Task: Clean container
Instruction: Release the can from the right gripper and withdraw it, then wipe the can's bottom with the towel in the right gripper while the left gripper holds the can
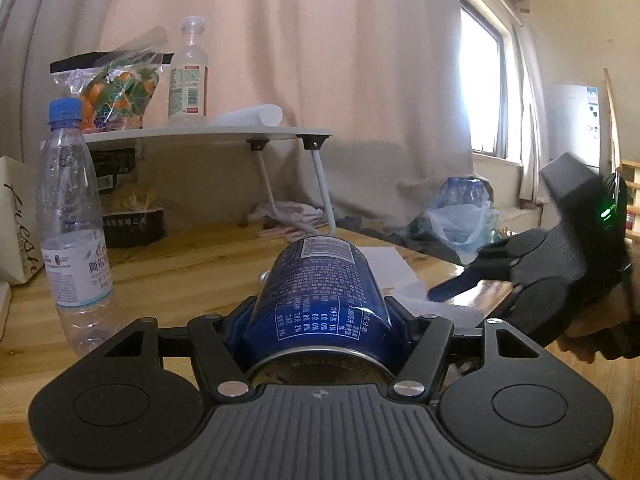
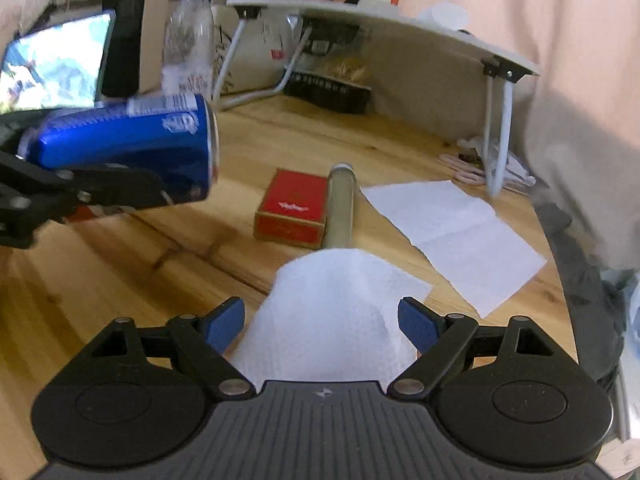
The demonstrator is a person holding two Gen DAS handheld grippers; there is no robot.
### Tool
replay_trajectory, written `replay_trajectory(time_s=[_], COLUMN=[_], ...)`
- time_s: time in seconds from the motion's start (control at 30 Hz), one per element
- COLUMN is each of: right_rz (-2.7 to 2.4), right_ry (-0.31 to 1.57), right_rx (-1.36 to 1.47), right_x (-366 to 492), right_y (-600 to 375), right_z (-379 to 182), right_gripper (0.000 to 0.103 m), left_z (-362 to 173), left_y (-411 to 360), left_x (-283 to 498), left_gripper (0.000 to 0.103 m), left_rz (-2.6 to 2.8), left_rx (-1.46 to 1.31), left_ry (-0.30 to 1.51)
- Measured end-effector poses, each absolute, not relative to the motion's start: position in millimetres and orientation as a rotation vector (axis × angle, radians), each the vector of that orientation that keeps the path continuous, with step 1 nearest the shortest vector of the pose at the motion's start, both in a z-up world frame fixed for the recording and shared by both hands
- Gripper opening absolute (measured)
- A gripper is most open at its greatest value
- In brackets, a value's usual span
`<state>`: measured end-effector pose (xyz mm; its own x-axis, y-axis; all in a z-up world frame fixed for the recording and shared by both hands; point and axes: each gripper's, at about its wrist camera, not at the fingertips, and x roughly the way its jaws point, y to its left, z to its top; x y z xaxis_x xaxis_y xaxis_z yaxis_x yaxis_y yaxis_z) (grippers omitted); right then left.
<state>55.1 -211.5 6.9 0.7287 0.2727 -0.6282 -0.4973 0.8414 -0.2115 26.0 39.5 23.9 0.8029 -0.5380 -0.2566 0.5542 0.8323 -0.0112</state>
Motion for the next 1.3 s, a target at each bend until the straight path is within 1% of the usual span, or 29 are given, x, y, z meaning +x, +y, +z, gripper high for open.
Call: replay_trajectory(time_s=[0.03, 0.07, 0.1, 0.13, 0.17, 0.2, 0.37, 0.57, 0.67, 0.87, 1.07, 1.3], right_rz=[0.44, 0.447, 0.455, 0.459, 0.46, 0.464, 0.477, 0.648, 0.761, 0.866, 0.792, 0.675], right_ry=[0.629, 0.637, 0.646, 0.653, 0.659, 0.658, 0.613, 0.501, 0.492, 0.535, 0.537, 0.547], right_rx=[-0.383, -0.377, -0.37, -0.369, -0.37, -0.368, -0.303, -0.092, -0.106, -0.214, -0.227, -0.187], right_x=[58, 60, 62, 63, 63, 63, 55, 23, 8, 1, 16, 49], right_y=[-211, -212, -212, -212, -212, -212, -219, -215, -188, -140, -148, -171], right_z=[4, 3, 1, 1, 1, 2, 17, 84, 100, 93, 92, 87], right_gripper=[0.08, 0.068, 0.05, 0.041, 0.027, 0.015, 0.013, 0.013, 0.013, 0.013, 0.013, 0.013], left_z=[24, 24, 24, 24, 24, 24, 22, 21, 19, 19, 19, 20], left_y=[39, 40, 40, 40, 39, 39, 35, 31, 26, 21, 16, 15], left_x=[26, 26, 26, 26, 26, 26, 24, 22, 19, 10, 0, -2], left_gripper=[0.067, 0.067, 0.067, 0.067, 0.067, 0.067, 0.067, 0.067, 0.067, 0.066, 0.066, 0.066], left_rz=[-0.586, -0.588, -0.589, -0.592, -0.594, -0.596, -0.605, -0.617, -0.623, -0.643, -0.655, -0.667], left_rx=[0.066, 0.065, 0.063, 0.064, 0.066, 0.07, 0.09, 0.117, 0.148, 0.186, 0.226, 0.242], left_ry=[0.257, 0.26, 0.26, 0.261, 0.263, 0.265, 0.278, 0.283, 0.279, 0.254, 0.207, 0.194])
